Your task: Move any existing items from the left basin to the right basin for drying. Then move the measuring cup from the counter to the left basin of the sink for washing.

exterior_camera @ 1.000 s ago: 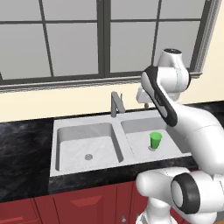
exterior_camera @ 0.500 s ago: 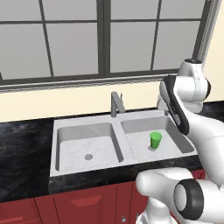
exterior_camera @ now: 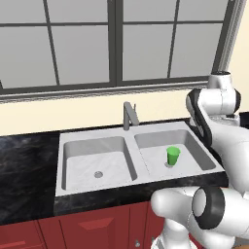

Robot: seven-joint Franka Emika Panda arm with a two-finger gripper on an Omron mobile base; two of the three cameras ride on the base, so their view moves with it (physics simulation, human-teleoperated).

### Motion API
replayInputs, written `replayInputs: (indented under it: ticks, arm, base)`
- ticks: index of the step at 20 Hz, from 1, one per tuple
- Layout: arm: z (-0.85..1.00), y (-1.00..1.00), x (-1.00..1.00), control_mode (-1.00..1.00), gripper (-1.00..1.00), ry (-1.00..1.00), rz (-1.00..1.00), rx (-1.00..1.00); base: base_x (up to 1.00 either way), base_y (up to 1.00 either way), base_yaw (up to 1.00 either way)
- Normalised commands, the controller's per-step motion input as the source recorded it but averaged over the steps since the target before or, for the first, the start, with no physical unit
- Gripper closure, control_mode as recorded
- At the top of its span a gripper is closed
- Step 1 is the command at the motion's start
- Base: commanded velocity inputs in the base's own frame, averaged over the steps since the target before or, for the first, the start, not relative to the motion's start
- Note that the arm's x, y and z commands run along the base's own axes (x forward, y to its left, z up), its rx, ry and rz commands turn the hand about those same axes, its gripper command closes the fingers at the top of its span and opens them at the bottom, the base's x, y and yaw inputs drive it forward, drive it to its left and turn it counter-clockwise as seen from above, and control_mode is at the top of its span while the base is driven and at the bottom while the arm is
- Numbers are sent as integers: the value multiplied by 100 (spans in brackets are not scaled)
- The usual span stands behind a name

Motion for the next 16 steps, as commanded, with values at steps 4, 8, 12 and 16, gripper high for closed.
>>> replayInputs:
  ticks: [4,8,12,16]
  arm:
    - [0,-65,0,-100,-100,22,-36,0]
    - [0,-77,0,-100,-100,17,-31,0]
    - [0,-81,-8,-100,-100,7,-15,0]
    - [-9,-80,-16,-100,-100,0,-1,1]
  base:
    - [0,0,0]
    - [0,0,0]
    - [0,0,0]
    - [0,0,0]
